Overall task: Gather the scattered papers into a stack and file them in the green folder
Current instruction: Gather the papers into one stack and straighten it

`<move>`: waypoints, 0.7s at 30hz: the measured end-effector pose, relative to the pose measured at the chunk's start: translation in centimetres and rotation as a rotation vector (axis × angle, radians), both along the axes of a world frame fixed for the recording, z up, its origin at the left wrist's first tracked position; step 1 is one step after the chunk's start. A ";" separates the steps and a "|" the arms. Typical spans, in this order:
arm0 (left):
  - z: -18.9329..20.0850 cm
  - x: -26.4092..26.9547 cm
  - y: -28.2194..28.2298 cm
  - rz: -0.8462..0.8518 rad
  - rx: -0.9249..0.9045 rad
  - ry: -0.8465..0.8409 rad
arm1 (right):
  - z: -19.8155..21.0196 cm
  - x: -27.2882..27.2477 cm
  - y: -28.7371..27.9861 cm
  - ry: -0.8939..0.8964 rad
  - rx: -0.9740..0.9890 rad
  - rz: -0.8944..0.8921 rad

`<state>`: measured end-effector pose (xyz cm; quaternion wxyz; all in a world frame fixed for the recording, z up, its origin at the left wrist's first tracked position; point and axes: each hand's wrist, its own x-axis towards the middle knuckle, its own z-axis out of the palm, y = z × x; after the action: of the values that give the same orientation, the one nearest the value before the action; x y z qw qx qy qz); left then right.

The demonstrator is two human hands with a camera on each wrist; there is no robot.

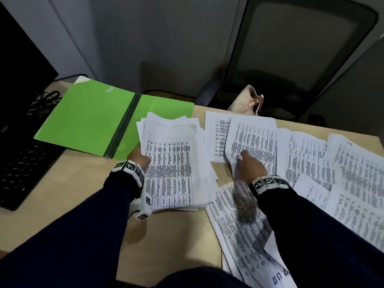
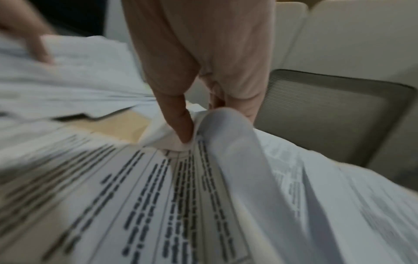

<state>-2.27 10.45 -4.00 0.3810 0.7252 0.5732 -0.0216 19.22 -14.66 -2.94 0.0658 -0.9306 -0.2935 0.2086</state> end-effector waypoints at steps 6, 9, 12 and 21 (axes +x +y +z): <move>-0.1 -1.1 -0.4 0.003 -0.010 -0.015 | 2.0 1.1 -2.0 0.055 0.207 -0.052; -0.1 -2.0 -0.6 0.003 0.019 -0.008 | 4.3 0.5 -3.1 0.072 0.201 0.060; 0.1 -2.8 -0.6 0.013 0.051 0.006 | 6.4 -1.6 -4.3 0.193 0.000 0.228; 0.5 -5.0 -1.7 0.086 0.108 -0.006 | 1.9 -8.8 -6.8 0.150 -0.376 0.418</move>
<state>-7.25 8.75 -3.54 0.3437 0.7194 0.6029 0.0279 10.40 -21.46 -1.03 -0.1308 -0.8278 -0.4294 0.3365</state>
